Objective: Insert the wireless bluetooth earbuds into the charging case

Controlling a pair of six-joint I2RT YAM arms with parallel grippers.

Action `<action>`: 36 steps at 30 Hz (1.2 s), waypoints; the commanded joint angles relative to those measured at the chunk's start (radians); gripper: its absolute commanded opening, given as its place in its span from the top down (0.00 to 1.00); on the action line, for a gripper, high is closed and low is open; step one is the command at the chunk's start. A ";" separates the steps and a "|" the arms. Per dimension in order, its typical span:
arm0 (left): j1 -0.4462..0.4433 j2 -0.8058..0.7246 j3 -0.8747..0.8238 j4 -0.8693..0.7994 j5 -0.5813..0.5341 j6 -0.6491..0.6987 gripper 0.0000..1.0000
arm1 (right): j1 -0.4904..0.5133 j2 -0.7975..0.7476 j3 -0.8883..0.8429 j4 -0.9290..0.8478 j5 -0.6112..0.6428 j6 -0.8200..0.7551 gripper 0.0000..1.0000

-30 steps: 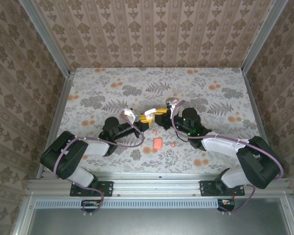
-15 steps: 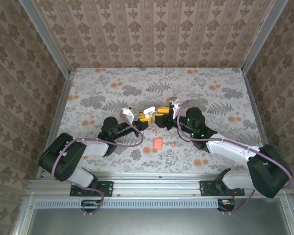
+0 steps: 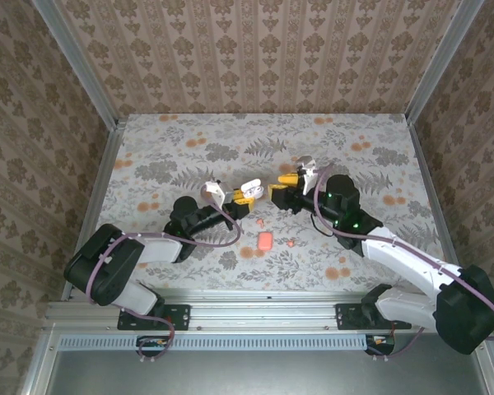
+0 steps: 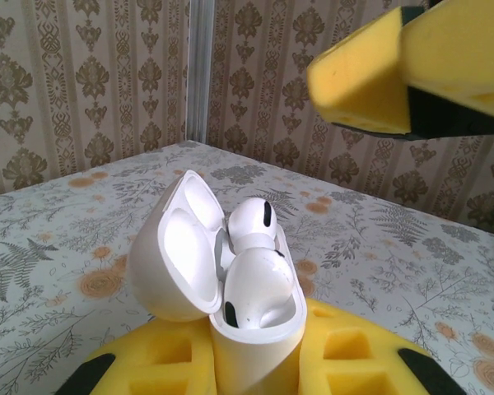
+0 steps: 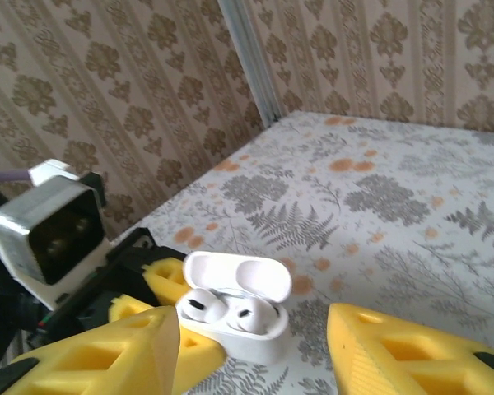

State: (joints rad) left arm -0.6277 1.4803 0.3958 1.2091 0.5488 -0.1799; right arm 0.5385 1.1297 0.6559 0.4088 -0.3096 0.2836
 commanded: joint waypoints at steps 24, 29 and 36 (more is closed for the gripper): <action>-0.010 -0.053 0.021 0.043 0.335 0.100 0.93 | -0.116 0.085 0.195 -0.503 -0.569 -0.725 0.25; -0.015 -0.058 0.026 0.038 0.337 0.100 0.93 | -0.082 0.146 0.236 -0.529 -0.565 -0.764 0.25; -0.015 -0.075 0.029 -0.007 0.305 0.102 0.93 | -0.063 0.172 0.261 -0.545 -0.609 -0.797 0.29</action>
State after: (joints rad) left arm -0.6353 1.4368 0.4004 1.2041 0.8520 -0.0998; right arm 0.4709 1.3025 0.8829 -0.1066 -0.8570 -0.4660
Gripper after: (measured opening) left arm 0.195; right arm 0.717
